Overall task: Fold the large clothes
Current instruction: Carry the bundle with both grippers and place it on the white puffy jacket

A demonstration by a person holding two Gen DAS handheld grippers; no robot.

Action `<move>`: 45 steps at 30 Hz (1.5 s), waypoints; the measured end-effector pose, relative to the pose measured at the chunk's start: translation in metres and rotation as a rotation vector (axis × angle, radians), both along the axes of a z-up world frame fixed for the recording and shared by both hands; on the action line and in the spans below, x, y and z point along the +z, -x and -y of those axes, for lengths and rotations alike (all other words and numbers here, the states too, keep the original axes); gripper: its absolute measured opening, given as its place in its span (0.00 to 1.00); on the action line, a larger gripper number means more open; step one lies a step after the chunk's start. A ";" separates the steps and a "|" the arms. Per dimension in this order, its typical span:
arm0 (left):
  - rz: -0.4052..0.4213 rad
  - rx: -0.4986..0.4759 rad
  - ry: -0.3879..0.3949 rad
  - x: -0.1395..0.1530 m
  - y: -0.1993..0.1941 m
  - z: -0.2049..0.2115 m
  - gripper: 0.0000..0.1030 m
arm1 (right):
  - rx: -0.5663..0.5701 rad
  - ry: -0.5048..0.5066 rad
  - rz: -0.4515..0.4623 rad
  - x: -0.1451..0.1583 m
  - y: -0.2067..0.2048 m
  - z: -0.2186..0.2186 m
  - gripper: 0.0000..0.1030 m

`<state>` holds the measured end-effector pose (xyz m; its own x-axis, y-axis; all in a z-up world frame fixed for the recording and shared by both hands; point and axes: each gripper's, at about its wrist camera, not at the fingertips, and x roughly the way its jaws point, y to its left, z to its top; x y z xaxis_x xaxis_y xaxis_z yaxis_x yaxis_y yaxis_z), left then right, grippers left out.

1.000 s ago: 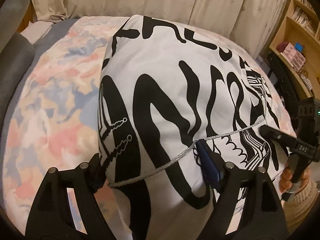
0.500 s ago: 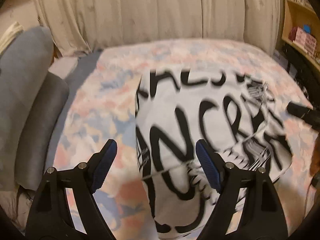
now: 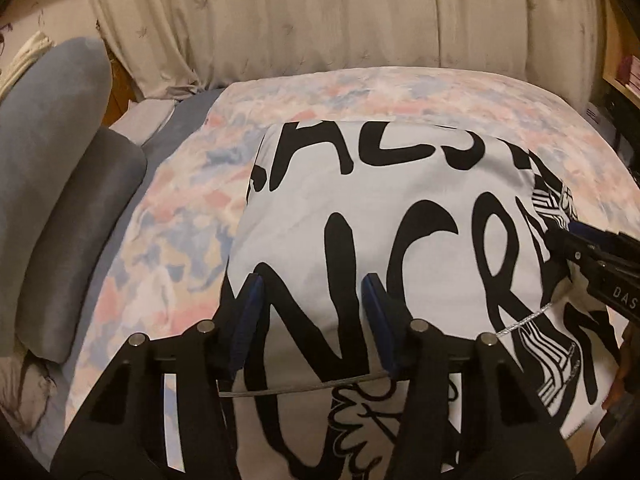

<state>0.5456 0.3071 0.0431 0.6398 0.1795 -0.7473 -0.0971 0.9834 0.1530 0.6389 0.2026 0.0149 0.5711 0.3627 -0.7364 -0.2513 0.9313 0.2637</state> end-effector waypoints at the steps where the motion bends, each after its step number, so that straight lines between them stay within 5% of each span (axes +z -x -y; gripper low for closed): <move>1: -0.004 0.004 -0.004 -0.005 -0.004 0.000 0.48 | -0.002 -0.009 -0.012 -0.006 -0.005 0.000 0.50; 11: -0.022 0.042 0.036 -0.035 -0.022 -0.020 0.55 | 0.015 0.010 -0.046 -0.049 -0.039 -0.019 0.51; 21: -0.015 0.048 0.053 -0.045 -0.023 -0.027 0.57 | 0.014 0.026 -0.045 -0.056 -0.041 -0.022 0.52; 24: -0.008 0.066 0.045 -0.045 -0.021 -0.027 0.59 | -0.001 0.063 -0.057 -0.053 -0.042 -0.021 0.60; 35: -0.045 0.073 0.063 -0.007 0.033 0.000 0.61 | 0.021 0.105 -0.099 0.009 0.018 0.021 0.69; 45: -0.003 0.056 0.073 0.064 0.142 0.077 0.70 | 0.032 0.122 -0.035 0.099 0.150 0.106 0.79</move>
<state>0.4035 0.2304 0.1073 0.6278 0.1599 -0.7618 -0.1516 0.9850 0.0817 0.4893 0.0965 0.1135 0.5336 0.2865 -0.7957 -0.2742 0.9486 0.1578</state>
